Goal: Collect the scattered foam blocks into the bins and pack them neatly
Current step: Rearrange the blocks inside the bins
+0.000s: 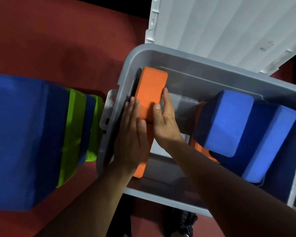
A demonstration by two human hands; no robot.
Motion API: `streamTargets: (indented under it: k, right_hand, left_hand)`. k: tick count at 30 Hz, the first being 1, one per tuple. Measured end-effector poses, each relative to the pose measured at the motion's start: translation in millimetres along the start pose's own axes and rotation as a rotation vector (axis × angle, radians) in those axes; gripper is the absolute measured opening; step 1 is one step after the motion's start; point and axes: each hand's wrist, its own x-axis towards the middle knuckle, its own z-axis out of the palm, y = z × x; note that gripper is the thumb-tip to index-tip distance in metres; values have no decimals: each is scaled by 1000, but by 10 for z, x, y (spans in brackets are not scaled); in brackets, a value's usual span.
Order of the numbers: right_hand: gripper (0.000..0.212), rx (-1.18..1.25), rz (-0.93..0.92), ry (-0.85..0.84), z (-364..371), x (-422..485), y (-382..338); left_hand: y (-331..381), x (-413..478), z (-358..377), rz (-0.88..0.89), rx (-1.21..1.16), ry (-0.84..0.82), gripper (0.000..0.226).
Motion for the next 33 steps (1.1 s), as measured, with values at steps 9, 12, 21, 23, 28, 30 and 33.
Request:
streamTargets:
  k: [9,12,21,23,28,30,33]
  right_hand:
    - [60,-259,-85,-90,8,125,3]
    - [60,-262,-72,-89,-31,111,0]
    - [58,-334,-36,40,-459,-114,127]
    - [57,-360,-39,53,-578,-183,135]
    - [58,-500,-202,147,-887,-331,25]
    - [49,-560,-345,281,-1060,-402,-17]
    - [46,-660,-421,517,-1436,-534,-28]
  left_hand:
    - [-202,-35,182,142,209,118,60]
    - [-230,-44,231,160,251,113,59]
    - [-121,-60,153,106,168,78,62]
    - [-92,-63,137,67,154,26,63]
    - [57,-87,70,24,164,18,63]
    - [227,-109,82,38,60,36,53]
    - [629,-126,207,91,-156,-23,49]
